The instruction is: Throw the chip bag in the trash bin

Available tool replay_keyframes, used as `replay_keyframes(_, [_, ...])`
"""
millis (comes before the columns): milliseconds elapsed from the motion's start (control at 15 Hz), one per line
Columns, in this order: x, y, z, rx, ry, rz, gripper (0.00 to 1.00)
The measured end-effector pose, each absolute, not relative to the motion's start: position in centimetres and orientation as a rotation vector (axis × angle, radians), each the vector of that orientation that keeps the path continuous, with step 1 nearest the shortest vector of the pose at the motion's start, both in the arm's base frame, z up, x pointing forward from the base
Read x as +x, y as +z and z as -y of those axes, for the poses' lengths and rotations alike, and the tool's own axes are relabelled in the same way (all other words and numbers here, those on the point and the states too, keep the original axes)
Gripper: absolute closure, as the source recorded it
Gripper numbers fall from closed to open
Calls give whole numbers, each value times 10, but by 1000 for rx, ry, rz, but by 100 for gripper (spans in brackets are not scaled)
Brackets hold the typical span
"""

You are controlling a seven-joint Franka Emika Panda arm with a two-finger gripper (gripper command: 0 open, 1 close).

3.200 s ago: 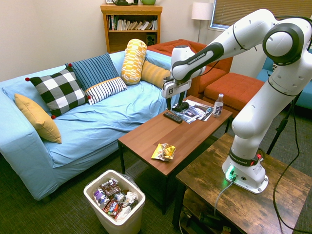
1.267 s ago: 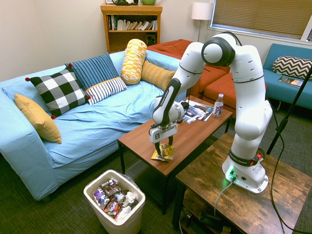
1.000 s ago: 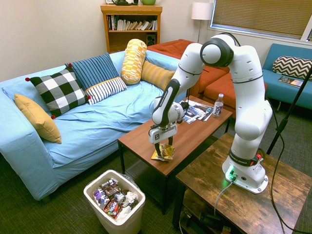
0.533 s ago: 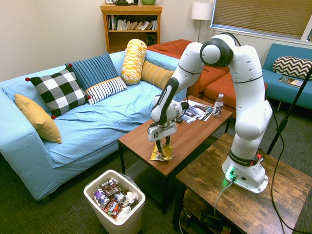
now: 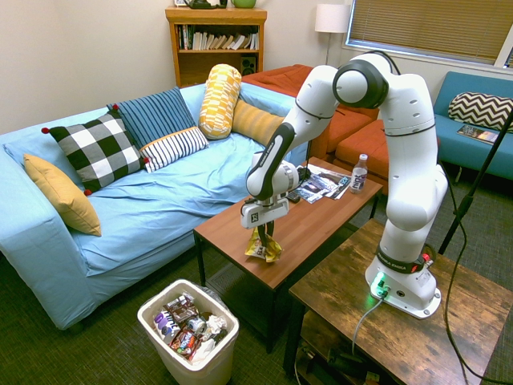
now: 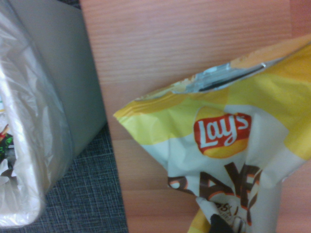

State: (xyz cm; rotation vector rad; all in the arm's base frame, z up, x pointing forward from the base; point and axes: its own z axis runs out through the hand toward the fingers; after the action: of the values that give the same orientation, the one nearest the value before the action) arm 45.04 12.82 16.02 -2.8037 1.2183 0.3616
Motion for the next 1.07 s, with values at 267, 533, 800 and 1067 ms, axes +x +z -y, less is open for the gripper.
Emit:
replay_keyframes(267, [438, 214, -188, -2919, 220, -1098, 100])
replay_keyframes(533, [432, 245, -270, -3034, 143, -974, 100])
replay_keyframes(800, [433, 247, -357, -3072, 152, -831, 100])
replay_keyframes(1067, [440, 223, -418, -3077, 196, -748, 100])
